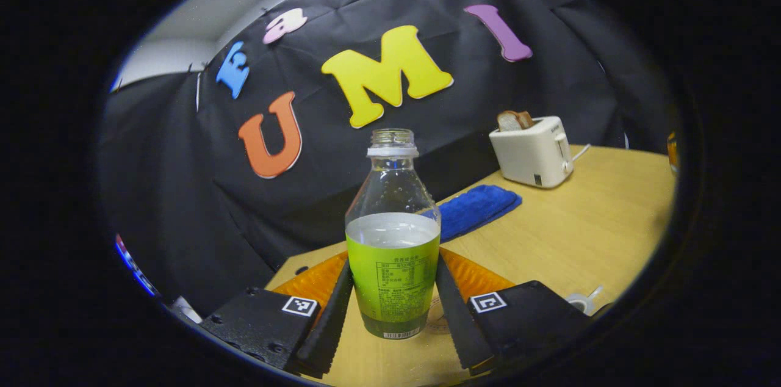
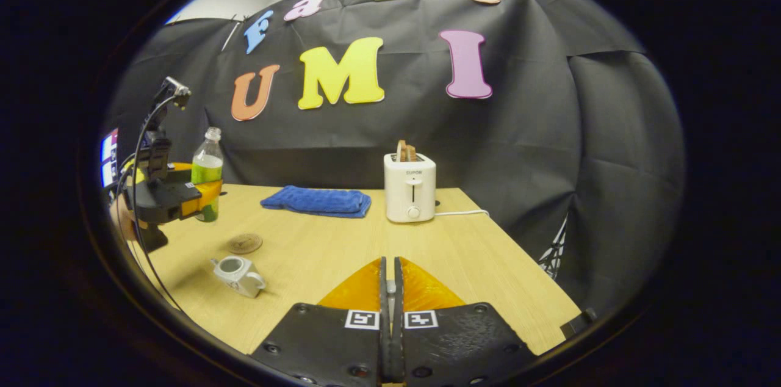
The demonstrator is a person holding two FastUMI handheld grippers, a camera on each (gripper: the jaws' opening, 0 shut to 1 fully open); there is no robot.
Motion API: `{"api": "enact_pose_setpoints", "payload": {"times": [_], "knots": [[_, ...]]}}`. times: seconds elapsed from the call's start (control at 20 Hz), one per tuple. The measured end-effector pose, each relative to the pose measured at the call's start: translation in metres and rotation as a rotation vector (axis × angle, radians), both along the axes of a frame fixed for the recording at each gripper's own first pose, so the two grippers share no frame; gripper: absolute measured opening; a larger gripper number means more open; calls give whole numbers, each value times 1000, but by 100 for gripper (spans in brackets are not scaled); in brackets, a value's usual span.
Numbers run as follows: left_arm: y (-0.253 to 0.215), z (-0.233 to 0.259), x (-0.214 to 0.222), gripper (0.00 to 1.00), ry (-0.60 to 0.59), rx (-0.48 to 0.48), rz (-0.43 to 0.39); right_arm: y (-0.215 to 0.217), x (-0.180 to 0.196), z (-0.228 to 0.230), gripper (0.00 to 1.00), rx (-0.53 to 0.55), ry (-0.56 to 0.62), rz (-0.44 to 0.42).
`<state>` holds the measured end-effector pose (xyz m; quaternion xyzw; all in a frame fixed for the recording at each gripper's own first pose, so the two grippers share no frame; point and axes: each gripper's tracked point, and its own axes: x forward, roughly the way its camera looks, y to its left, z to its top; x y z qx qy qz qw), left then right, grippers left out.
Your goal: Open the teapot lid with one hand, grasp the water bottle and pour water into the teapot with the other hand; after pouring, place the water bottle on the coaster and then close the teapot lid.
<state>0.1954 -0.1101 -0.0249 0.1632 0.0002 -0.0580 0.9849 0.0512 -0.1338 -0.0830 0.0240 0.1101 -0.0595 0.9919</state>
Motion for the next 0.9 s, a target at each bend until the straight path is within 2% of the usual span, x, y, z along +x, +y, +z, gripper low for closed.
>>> {"api": "enact_pose_setpoints", "payload": {"times": [0.1, 0.25, 0.5, 0.7, 0.9], "knots": [[-5, -5, 8, 76, -8, -137, -8, 0, 0, 0, 0, -4, -1, -1], [-10, -22, 27, 77, -9, -226, -13, 0, 2, -2, 0, -6, 1, -3], [-6, -50, 42, 78, 59, -279, 0, -4, 6, -9, 0, -2, 20, -10], [-13, -54, 38, 78, 64, -360, -44, -2, 7, -13, 0, -7, 30, -9], [-18, -53, 33, 80, 53, -346, -66, 3, 7, -13, 0, -19, 29, -2]]}}
